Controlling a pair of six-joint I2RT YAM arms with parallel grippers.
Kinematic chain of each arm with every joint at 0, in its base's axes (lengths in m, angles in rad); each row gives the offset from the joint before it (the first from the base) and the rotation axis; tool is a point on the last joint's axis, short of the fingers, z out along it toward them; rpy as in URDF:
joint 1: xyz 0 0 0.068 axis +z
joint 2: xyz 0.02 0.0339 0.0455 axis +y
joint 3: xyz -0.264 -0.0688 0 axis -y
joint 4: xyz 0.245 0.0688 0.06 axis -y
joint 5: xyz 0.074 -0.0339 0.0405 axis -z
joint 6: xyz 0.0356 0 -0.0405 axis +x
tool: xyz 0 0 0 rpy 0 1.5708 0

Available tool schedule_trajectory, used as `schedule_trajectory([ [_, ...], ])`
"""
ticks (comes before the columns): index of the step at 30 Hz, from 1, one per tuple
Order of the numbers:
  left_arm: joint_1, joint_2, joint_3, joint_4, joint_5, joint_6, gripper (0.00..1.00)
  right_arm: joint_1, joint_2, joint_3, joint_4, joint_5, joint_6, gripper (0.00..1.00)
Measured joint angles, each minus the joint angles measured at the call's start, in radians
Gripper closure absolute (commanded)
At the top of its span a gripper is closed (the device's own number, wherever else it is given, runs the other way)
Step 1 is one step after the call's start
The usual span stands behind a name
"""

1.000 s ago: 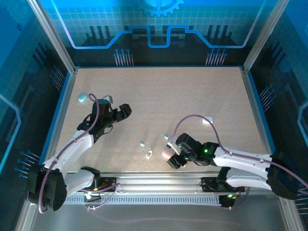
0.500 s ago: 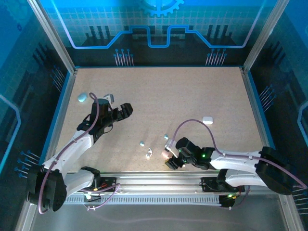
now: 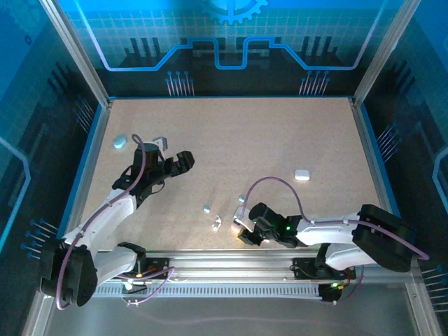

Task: Insert wireless bluetooth earbuds into charging case

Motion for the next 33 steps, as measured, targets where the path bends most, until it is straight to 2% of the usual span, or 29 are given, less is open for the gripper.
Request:
schedule_trajectory([
  [7,0.0,0.03,0.017,0.005,0.056,0.01,0.04,0.0,-0.012,0.0,0.003,0.006,-0.006,0.65],
  [12,-0.004,0.043,0.021,0.018,0.109,0.009,0.06,-0.016,-0.11,0.009,-0.014,0.013,-0.007,0.65],
  [18,-0.047,0.068,0.066,0.027,0.183,0.006,0.09,-0.196,-0.256,0.075,-0.031,-0.061,-0.012,0.65],
  [23,-0.132,0.129,0.119,0.046,0.269,-0.023,0.13,-0.342,-0.257,0.154,-0.032,-0.145,-0.053,0.65],
  [28,-0.213,0.222,0.171,0.082,0.377,-0.051,0.16,-0.388,-0.201,0.236,-0.03,-0.209,-0.108,0.64],
  [33,-0.264,0.307,0.23,0.097,0.461,-0.079,0.28,-0.396,-0.141,0.285,-0.019,-0.257,-0.138,0.64],
])
